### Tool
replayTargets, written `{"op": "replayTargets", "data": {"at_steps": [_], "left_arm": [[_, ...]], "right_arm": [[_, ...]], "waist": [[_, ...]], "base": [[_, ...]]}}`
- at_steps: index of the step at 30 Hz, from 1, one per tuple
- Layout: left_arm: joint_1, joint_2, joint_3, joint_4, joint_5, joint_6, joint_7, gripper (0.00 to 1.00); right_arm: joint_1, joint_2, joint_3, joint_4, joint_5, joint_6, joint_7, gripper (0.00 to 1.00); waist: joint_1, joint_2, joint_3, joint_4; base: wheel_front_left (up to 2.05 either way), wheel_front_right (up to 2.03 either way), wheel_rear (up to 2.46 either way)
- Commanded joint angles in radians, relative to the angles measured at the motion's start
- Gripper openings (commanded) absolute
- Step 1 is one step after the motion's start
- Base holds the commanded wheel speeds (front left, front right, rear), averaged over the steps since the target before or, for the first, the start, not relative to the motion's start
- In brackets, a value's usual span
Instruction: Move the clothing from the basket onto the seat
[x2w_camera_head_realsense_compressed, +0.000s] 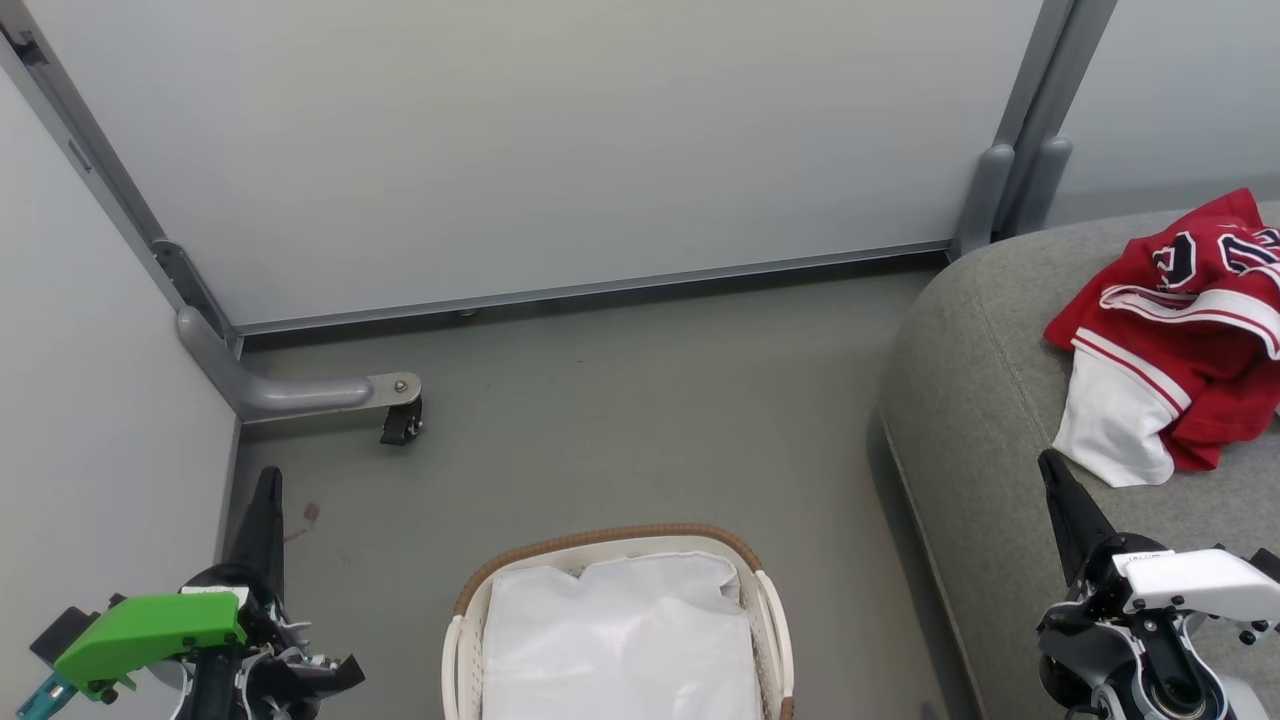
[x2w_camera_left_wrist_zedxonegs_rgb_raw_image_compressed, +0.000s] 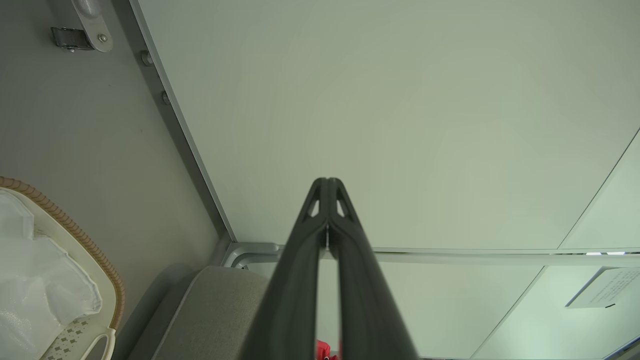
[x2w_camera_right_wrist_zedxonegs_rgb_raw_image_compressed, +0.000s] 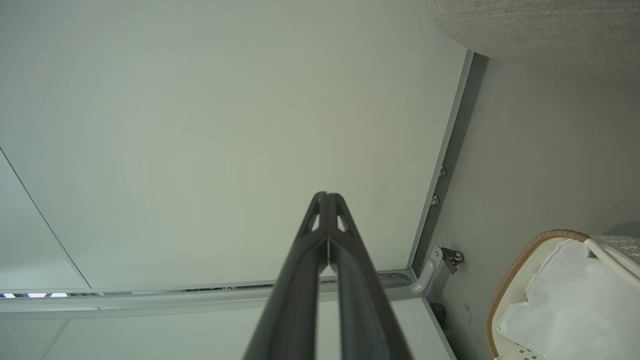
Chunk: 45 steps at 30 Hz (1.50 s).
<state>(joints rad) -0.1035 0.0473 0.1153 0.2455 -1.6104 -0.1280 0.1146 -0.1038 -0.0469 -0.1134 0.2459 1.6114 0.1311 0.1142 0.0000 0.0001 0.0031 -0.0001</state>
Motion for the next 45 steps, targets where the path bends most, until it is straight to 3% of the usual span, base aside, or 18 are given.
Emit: {"op": "replayTargets", "data": {"at_steps": [1, 45], "left_arm": [[-0.010, 0.006, 0.002, -0.002, -0.003, -0.005, 0.004, 0.00], [-0.010, 0.006, 0.002, -0.002, -0.003, -0.005, 0.004, 0.00]], "right_arm": [[-0.009, -0.006, -0.002, -0.003, 0.003, -0.001, 0.003, 0.00], [-0.008, -0.006, -0.002, -0.003, 0.003, -0.001, 0.003, 0.00]], "waist": [[0.0000, -0.0001, 0.000, 0.000], [0.0000, -0.0001, 0.000, 0.000]], "base": [[0.00, 0.00, 0.00], [0.00, 0.00, 0.00]]}}
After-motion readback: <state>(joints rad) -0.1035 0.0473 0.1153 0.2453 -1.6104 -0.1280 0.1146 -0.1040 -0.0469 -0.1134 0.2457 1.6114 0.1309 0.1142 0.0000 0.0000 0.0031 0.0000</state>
